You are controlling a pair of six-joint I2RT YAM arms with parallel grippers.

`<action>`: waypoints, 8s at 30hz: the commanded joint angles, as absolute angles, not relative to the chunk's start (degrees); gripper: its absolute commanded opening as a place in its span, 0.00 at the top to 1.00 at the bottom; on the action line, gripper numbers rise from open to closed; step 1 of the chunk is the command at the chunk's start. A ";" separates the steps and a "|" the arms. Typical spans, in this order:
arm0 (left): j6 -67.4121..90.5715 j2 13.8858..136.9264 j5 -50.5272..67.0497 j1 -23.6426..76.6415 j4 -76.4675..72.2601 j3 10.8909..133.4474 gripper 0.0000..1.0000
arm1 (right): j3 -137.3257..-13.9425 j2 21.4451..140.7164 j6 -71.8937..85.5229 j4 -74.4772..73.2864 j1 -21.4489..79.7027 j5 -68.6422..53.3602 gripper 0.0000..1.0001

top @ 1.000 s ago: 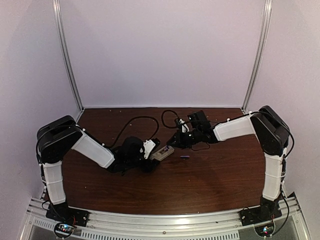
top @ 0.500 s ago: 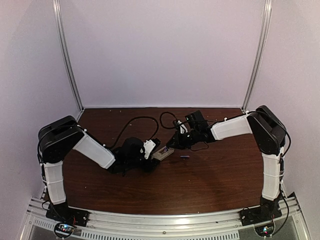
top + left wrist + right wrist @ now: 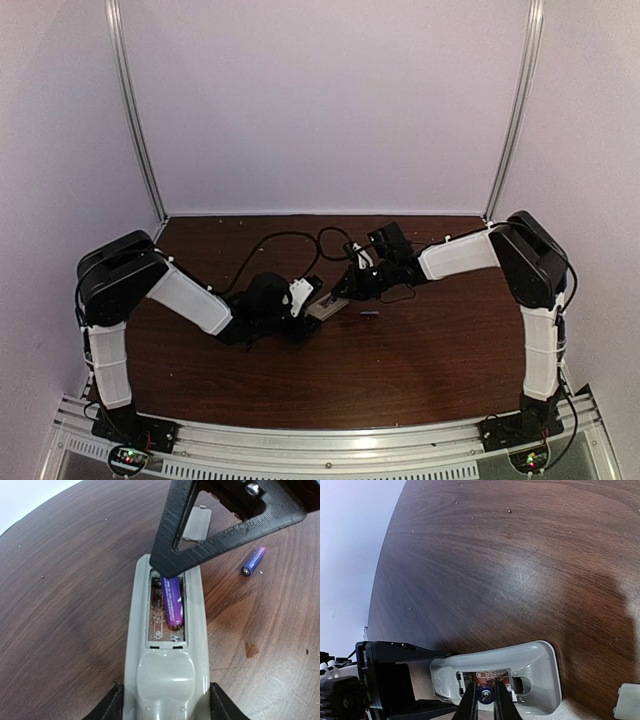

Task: Load the batteries into the remote control
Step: Pick up the remote control without batteries from the center of the board, then place the battery in the battery compartment, then load the battery into the battery compartment.

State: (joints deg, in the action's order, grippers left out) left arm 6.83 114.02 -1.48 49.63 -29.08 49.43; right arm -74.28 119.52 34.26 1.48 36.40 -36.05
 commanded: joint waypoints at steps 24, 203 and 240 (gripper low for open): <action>-4.11 111.92 -16.27 50.25 -24.99 52.55 1.00 | -75.15 116.27 32.27 -5.27 34.90 -34.14 0.92; -12.34 95.98 -20.43 55.11 -36.30 51.59 1.00 | -57.49 117.41 92.31 75.62 32.56 -48.99 0.45; -14.30 96.98 -21.39 55.10 -37.07 51.86 1.00 | -60.07 115.96 83.69 62.25 31.86 -49.10 0.53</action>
